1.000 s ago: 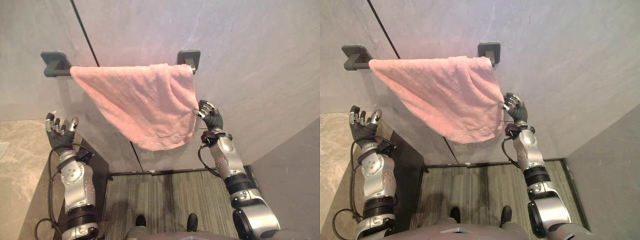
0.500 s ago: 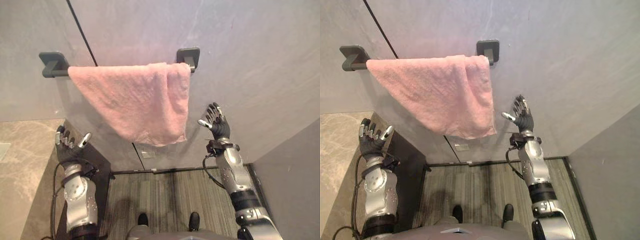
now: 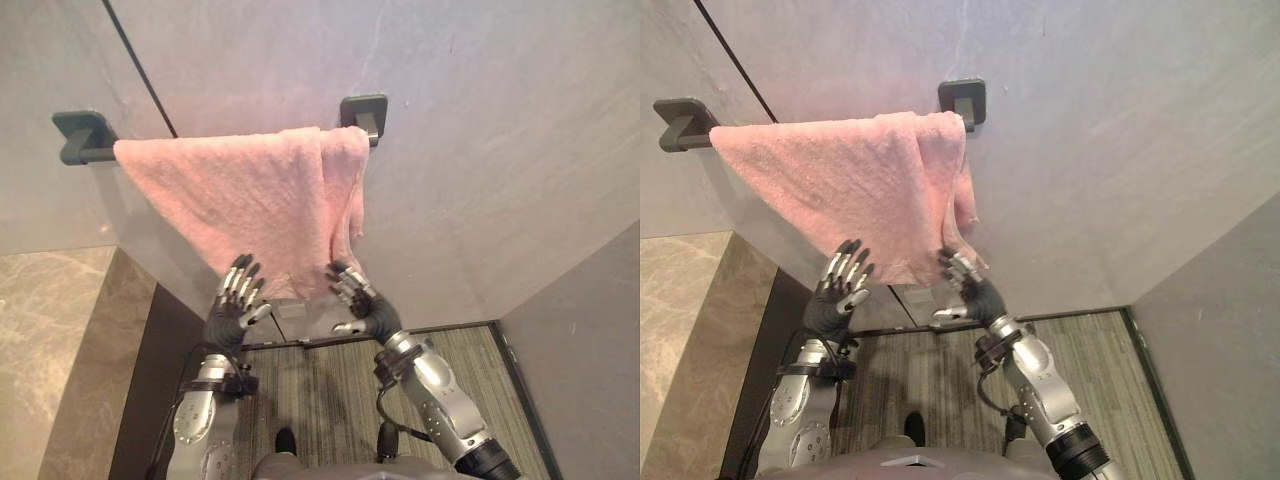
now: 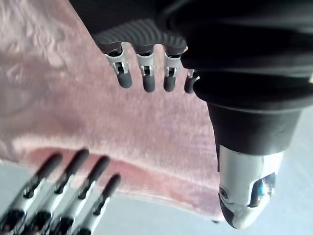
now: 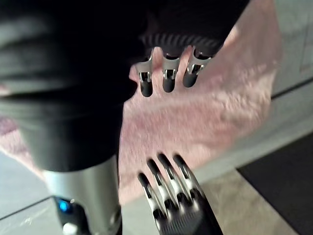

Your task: Organize washtable

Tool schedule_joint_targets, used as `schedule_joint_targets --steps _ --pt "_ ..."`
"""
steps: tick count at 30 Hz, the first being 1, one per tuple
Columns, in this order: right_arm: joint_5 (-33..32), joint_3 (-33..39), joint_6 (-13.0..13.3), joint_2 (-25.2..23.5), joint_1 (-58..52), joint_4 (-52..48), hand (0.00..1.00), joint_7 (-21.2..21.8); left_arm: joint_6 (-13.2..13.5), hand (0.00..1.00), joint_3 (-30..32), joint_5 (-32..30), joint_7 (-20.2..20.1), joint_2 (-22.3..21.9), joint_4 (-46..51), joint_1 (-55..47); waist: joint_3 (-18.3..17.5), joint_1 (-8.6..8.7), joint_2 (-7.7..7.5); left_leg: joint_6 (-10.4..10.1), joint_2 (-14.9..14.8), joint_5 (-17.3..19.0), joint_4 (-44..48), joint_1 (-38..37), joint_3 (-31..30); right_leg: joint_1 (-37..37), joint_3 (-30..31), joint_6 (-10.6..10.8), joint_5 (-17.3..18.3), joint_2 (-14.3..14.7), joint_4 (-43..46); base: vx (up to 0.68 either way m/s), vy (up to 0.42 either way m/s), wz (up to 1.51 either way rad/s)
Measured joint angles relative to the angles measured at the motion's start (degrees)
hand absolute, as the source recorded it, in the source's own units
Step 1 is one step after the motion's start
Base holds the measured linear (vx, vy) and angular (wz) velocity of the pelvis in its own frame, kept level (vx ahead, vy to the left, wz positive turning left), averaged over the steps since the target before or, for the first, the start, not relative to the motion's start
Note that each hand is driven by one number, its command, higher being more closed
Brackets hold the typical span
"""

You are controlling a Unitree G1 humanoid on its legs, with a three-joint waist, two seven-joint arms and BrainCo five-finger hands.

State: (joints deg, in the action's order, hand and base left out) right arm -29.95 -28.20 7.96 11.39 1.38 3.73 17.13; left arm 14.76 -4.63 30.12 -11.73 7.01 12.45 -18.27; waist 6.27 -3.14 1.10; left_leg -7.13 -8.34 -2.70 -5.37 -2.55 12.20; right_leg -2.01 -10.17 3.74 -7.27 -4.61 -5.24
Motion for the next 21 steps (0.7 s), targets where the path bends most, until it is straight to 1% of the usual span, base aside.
schedule_joint_targets --steps 1,2,7,11,13,15,19,21 --pt "-3.27 -1.8 -0.55 1.54 1.64 -1.01 0.0 1.12 -0.01 0.0 -0.08 3.81 -1.36 1.36 0.09 0.02 -0.03 0.11 -0.03 0.01 0.02 -0.01 0.01 -0.01 0.0 0.01 -0.01 -0.01 -0.02 -0.01 0.0 0.0 0.0 0.0" --pt "-5.95 -3.04 -0.99 3.31 3.47 -2.19 0.0 1.9 -0.05 0.0 -0.74 7.19 -1.81 2.91 0.1 0.02 -0.09 0.14 -0.07 0.0 0.02 -0.02 0.01 -0.03 -0.01 0.03 -0.02 -0.06 -0.06 -0.01 0.0 0.0 0.0 0.0" --pt "-11.7 -5.91 -1.26 4.47 8.79 -2.17 0.0 2.82 -0.54 0.0 -3.33 11.91 -2.7 5.32 0.61 0.71 -0.34 0.19 -0.13 -0.02 0.03 -0.06 0.03 -0.14 -0.02 0.14 -0.07 -0.26 -0.24 0.0 0.01 0.0 0.0 0.0" --pt "-11.72 -8.08 -1.29 4.28 14.08 -1.73 0.0 2.69 -0.54 0.0 -3.93 12.17 -1.95 5.44 0.79 4.51 -0.72 -0.21 -0.07 -0.05 0.03 -0.12 0.03 -0.3 -0.04 0.3 -0.08 -0.26 -0.34 0.03 0.02 0.0 0.0 0.0" --pt "-11.69 -8.05 -1.27 3.52 16.57 0.29 0.0 1.96 -0.46 0.0 -3.74 12.14 -0.4 5.42 0.77 7.2 -1.96 -0.57 0.02 -0.06 0.05 -0.2 0.03 -0.3 -0.05 0.32 -0.09 -0.26 -0.36 0.05 0.02 0.0 0.0 0.0" --pt "-11.7 -7.91 -1.17 2.43 19.18 3.56 0.0 0.83 -0.4 0.0 -3.01 12.08 0.84 5.29 0.38 9.12 -2.31 -0.55 0.1 -0.08 0.06 -0.25 0.02 -0.79 -0.05 0.78 -0.09 -0.26 -0.36 0.07 0.02 0.0 0.0 0.0" --pt "-11.69 -7.84 -1.19 0.08 23.78 8.74 0.0 -1.1 -0.14 0.0 -0.83 12.12 3.5 4.69 -3.69 14.45 -2.33 -0.61 0.15 -0.08 0.05 -0.36 -0.04 -0.92 -0.07 0.92 -0.14 -0.29 -0.37 0.2 0.02 -0.03 0.0 0.0" --pt "-11.69 -7.91 -1.23 -1.33 25.22 11.13 0.0 -1.66 0.75 0.0 -0.3 12.15 4.5 4.56 -5.93 17.14 -2.33 -0.69 0.15 -0.06 0.01 -0.43 -0.03 -0.81 -0.16 0.86 -0.11 -0.47 -0.5 0.08 0.0 -0.02 0.006 0.01"
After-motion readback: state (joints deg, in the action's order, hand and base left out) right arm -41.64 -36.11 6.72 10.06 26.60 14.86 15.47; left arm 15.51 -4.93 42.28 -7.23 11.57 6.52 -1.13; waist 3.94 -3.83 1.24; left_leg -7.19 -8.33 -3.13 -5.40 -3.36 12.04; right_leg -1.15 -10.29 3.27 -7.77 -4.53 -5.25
